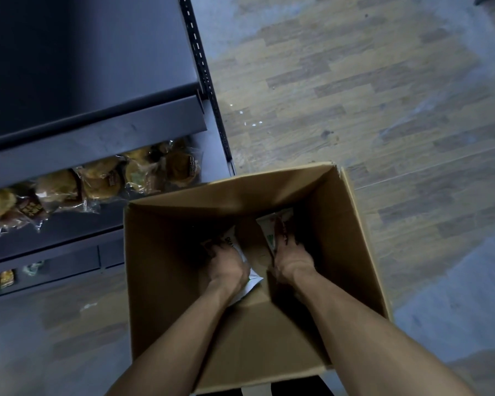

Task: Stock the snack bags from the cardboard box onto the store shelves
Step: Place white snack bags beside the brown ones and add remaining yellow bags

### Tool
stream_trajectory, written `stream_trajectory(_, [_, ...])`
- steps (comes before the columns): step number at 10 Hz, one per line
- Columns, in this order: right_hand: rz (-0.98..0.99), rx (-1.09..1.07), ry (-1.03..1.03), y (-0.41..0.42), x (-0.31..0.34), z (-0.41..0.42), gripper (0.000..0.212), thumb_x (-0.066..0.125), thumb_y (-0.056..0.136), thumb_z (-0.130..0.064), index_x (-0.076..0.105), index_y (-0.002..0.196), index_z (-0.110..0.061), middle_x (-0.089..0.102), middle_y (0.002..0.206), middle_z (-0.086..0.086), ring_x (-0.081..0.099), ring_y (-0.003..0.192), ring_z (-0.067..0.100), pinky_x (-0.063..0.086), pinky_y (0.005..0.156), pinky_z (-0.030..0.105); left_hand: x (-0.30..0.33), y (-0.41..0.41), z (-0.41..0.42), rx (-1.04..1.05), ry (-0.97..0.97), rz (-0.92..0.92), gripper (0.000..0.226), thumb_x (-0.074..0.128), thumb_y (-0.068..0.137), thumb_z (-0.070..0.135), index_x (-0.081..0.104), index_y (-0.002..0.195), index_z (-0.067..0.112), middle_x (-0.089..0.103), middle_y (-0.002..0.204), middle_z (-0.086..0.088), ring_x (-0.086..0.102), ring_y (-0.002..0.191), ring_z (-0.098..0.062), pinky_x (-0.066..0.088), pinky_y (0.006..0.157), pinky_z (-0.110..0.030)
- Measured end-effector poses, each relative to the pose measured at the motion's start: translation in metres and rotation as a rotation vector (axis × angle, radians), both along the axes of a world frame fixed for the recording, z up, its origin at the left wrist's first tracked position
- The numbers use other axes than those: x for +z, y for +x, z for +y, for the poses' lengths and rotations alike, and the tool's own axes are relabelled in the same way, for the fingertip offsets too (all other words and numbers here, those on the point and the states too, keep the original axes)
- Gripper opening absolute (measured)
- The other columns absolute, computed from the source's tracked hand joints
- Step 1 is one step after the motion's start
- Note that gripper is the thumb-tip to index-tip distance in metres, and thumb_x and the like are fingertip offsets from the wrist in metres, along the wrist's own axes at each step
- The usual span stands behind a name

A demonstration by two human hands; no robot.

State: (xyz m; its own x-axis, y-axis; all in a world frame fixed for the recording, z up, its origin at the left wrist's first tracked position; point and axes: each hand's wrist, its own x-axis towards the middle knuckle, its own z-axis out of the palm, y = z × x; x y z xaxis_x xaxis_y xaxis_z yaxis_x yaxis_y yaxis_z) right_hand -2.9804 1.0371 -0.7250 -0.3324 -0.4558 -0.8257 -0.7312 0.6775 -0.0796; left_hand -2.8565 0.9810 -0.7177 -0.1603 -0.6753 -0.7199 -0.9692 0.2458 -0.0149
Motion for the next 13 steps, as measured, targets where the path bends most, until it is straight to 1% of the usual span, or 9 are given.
stream_trajectory(2, [0.067,0.201,0.028,-0.006,-0.016,0.003,0.098,0.042,0.095,-0.059,-0.025,0.151,-0.015,-0.021,0.159,0.017,0.013,0.147,0.037,0.036,0.111,0.044,-0.017,0.0,-0.003,0.112,0.001,0.086,0.064,0.057,0.095,0.018,0.024,0.148,0.002,0.03,0.149,-0.022,0.045,0.129,-0.035,0.042,0.102,-0.039])
stream_trajectory(3, [0.065,0.178,0.012,-0.007,-0.023,-0.001,0.092,0.043,0.098,-0.051,-0.025,0.15,-0.016,-0.018,0.16,0.018,0.013,0.146,0.038,0.038,0.109,0.045,-0.018,0.001,-0.009,-0.052,-0.035,0.018,0.065,0.053,0.097,0.017,0.019,0.152,0.01,0.025,0.15,-0.021,0.047,0.129,-0.03,0.045,0.101,-0.035])
stream_trajectory(4, [0.077,0.176,0.017,-0.008,-0.025,-0.002,0.091,0.041,0.1,-0.048,-0.029,0.148,-0.016,-0.018,0.16,0.019,0.008,0.147,0.038,0.034,0.112,0.044,-0.023,0.011,-0.014,-0.01,-0.033,0.076,0.056,0.04,0.101,0.015,0.019,0.153,0.026,0.026,0.151,-0.015,0.046,0.129,-0.03,0.044,0.099,-0.035])
stream_trajectory(6, [0.119,0.24,-0.042,-0.005,-0.028,0.0,0.078,0.035,0.104,-0.024,-0.031,0.143,-0.01,-0.006,0.161,0.022,0.011,0.148,0.037,0.024,0.117,0.044,-0.025,0.014,-0.002,0.0,0.033,-0.016,0.076,0.064,0.091,0.017,0.02,0.151,0.029,0.036,0.144,-0.014,0.051,0.123,-0.028,0.049,0.091,-0.035])
stream_trajectory(7, [0.126,0.219,-0.075,-0.01,-0.007,-0.011,0.071,0.04,0.104,-0.017,-0.01,0.155,-0.015,0.018,0.158,0.021,0.029,0.142,0.034,0.03,0.113,0.042,-0.011,0.02,-0.011,-0.006,0.076,0.045,0.097,0.078,0.079,0.017,0.015,0.151,0.034,0.036,0.146,-0.014,0.049,0.127,-0.032,0.048,0.097,-0.038])
stream_trajectory(8, [0.091,0.133,-0.101,-0.017,0.021,-0.019,0.069,0.051,0.1,-0.016,0.01,0.156,-0.02,0.033,0.148,0.019,0.045,0.13,0.033,0.044,0.101,0.042,0.013,0.027,-0.019,0.005,0.016,0.205,0.065,0.058,0.091,0.02,0.028,0.146,0.039,0.047,0.142,-0.005,0.053,0.122,-0.03,0.048,0.095,-0.035])
stream_trajectory(9, [0.107,0.096,-0.201,-0.015,0.058,-0.016,0.064,0.05,0.099,-0.023,0.016,0.153,-0.023,0.034,0.144,0.021,0.051,0.122,0.035,0.046,0.095,0.04,0.057,0.026,-0.016,-0.061,-0.043,0.212,0.055,0.055,0.093,0.027,0.031,0.142,0.031,0.053,0.133,-0.008,0.058,0.113,-0.032,0.049,0.089,-0.037])
stream_trajectory(11, [0.132,0.134,-0.382,-0.008,0.15,0.008,0.061,0.061,0.091,-0.031,0.027,0.139,-0.016,0.037,0.135,0.021,0.054,0.112,0.039,0.048,0.086,0.041,0.162,0.03,-0.017,-0.04,-0.168,0.334,0.056,0.069,0.083,0.036,0.043,0.131,0.024,0.063,0.114,-0.017,0.061,0.103,-0.041,0.049,0.08,-0.04])
stream_trajectory(13, [0.195,0.216,-0.536,-0.003,0.233,0.008,0.068,0.062,0.088,-0.035,0.026,0.143,-0.017,0.042,0.13,0.02,0.057,0.105,0.039,0.049,0.081,0.041,0.245,0.045,-0.025,-0.071,-0.319,0.537,0.054,0.072,0.079,0.038,0.046,0.125,0.025,0.067,0.103,-0.01,0.064,0.092,-0.035,0.054,0.073,-0.041])
